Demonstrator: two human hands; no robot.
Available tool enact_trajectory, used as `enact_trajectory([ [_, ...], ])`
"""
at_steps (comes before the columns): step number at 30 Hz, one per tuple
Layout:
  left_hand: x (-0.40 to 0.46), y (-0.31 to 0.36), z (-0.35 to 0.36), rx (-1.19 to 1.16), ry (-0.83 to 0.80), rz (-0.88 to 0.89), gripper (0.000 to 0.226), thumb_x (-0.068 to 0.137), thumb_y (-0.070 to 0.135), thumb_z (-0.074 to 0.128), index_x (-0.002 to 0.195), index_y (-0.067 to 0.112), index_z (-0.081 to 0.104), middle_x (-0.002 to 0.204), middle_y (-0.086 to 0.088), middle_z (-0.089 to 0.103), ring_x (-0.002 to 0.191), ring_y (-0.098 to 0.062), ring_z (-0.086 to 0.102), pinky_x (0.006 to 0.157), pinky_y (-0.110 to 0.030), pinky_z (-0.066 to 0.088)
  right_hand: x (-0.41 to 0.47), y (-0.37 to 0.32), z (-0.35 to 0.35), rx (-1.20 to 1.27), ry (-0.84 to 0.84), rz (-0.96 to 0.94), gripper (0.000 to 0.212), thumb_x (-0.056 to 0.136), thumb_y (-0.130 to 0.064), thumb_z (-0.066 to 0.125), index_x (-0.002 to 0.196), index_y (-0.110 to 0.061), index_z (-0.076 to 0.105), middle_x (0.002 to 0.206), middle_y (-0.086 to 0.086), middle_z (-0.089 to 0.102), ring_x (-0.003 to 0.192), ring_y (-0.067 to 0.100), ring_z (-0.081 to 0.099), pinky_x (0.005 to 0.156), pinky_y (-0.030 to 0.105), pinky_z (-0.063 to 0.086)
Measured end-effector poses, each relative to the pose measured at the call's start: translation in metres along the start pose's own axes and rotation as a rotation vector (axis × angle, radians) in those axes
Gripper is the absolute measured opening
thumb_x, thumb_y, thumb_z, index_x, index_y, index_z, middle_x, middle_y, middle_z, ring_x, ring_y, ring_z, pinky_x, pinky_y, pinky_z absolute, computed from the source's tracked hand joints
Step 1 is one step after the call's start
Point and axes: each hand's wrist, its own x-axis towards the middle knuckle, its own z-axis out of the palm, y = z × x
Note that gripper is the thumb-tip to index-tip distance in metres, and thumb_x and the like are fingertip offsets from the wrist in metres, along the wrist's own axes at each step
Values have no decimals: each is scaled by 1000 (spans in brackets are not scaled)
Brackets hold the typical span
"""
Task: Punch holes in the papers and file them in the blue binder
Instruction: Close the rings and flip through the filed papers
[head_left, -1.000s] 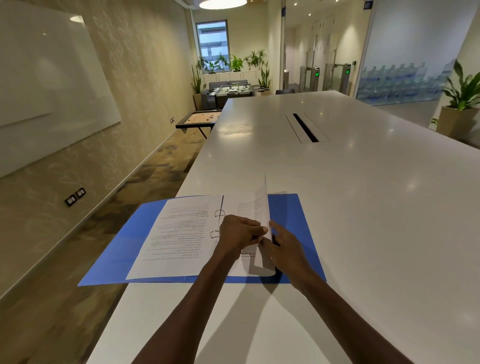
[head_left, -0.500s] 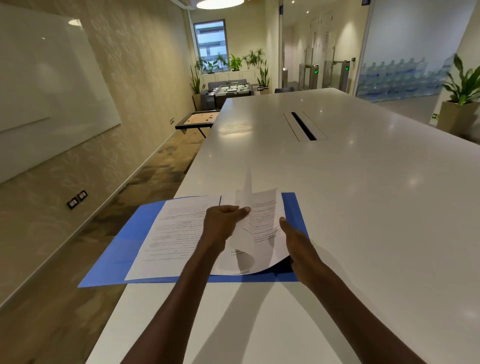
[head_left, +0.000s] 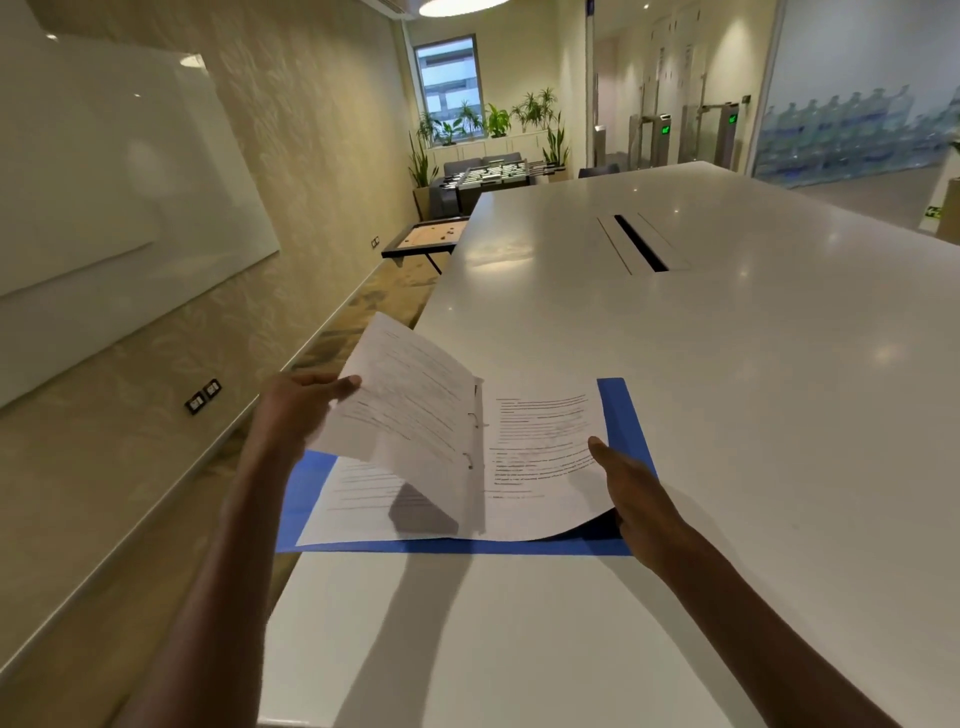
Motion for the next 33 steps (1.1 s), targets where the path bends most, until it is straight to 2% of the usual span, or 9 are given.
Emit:
enact_trajectory([
  [4,22,-40,-27,150,9,-109,20,74,23,82,89,12,76,62,-4,67,59,-19,58,61,-25,45,-1,0,1,-30,-8,-17,25,98,-41,49,112,-23,60,112,4,68,103,25,63,93,39,51],
  [9,37,-85,-33,323,3,-235,28,75,15,82,93,-3,74,57,-8,57,50,-18,47,52,-23,38,0,2,2,-77,11,-23,35,97,-44,49,121,-21,60,115,3,67,108,26,61,101,43,48],
  [13,35,-102,-23,419,9,-317,27,83,18,73,107,8,69,105,-11,67,86,-24,60,70,-32,49,1,3,2,-67,5,-24,31,97,-44,49,117,-24,61,108,-1,68,104,23,62,99,41,48],
  [15,31,-105,-16,352,139,-295,12,84,27,71,77,23,62,91,-3,63,78,-22,60,67,-32,50,0,3,2,-25,-9,-8,24,98,-43,48,107,-27,62,103,-3,69,102,22,63,96,39,49],
  [16,28,-103,-10,305,183,-248,31,81,28,74,63,25,49,77,0,58,69,-22,57,64,-32,48,-1,3,2,-1,-10,0,21,97,-44,48,102,-30,62,104,-3,69,101,22,63,96,38,49],
  [18,21,-98,2,374,202,-155,45,78,29,76,55,24,37,65,1,48,64,-22,50,63,-31,43,-3,2,3,61,5,8,20,97,-46,48,95,-32,62,101,-2,70,99,21,64,93,37,49],
  [22,13,-77,35,413,182,-12,38,80,29,75,54,12,54,55,-10,51,57,-25,53,56,-29,35,-7,0,6,118,37,8,26,98,-48,44,96,-29,62,99,1,69,94,20,64,83,32,50],
  [26,-10,-43,78,295,59,146,32,80,30,76,103,8,74,102,-6,74,100,-23,66,86,-29,46,-11,0,8,125,-7,-28,30,97,-51,42,97,-33,66,105,2,71,105,24,64,99,40,49],
  [33,-63,1,156,-119,-436,-49,28,85,25,74,101,1,72,92,-13,75,76,-20,73,62,-23,59,-21,-4,14,-17,-105,-90,41,92,-64,40,116,-40,62,118,-6,67,107,13,61,86,29,48],
])
